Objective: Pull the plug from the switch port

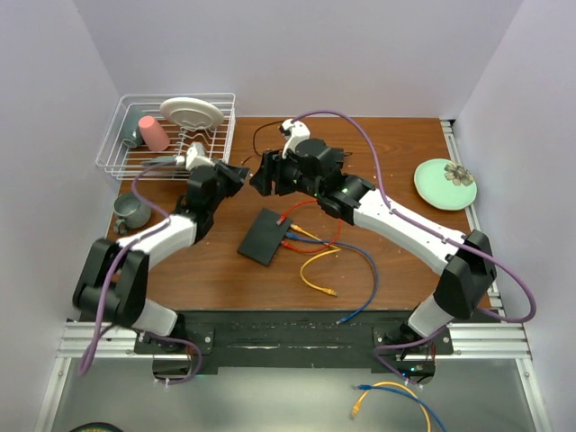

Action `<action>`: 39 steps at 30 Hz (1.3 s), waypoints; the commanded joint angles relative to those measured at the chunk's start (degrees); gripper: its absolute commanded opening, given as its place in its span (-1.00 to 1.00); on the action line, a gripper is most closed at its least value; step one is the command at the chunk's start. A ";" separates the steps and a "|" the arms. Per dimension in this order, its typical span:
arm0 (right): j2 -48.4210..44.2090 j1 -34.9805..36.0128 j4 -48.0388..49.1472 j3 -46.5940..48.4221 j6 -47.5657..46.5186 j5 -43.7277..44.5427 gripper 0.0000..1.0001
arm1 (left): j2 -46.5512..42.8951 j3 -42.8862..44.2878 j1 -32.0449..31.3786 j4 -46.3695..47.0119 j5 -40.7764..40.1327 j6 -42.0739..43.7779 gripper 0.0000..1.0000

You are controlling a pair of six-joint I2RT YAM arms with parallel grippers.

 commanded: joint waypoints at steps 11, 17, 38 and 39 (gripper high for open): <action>-1.52 -3.98 -4.91 2.22 -1.42 5.92 0.32 | 27.33 29.64 -0.82 -12.46 9.26 9.80 -0.61; -1.09 -5.65 -4.65 1.34 -1.69 6.70 0.32 | 27.69 31.66 -0.90 -14.56 10.66 11.38 -0.20; 14.02 -4.33 3.62 1.25 -2.57 3.88 0.20 | 21.63 29.65 -1.08 -21.42 8.20 17.00 -0.10; 14.90 -4.42 3.62 1.77 -2.48 3.90 0.20 | 21.54 29.38 -1.08 -21.25 8.29 17.09 -0.10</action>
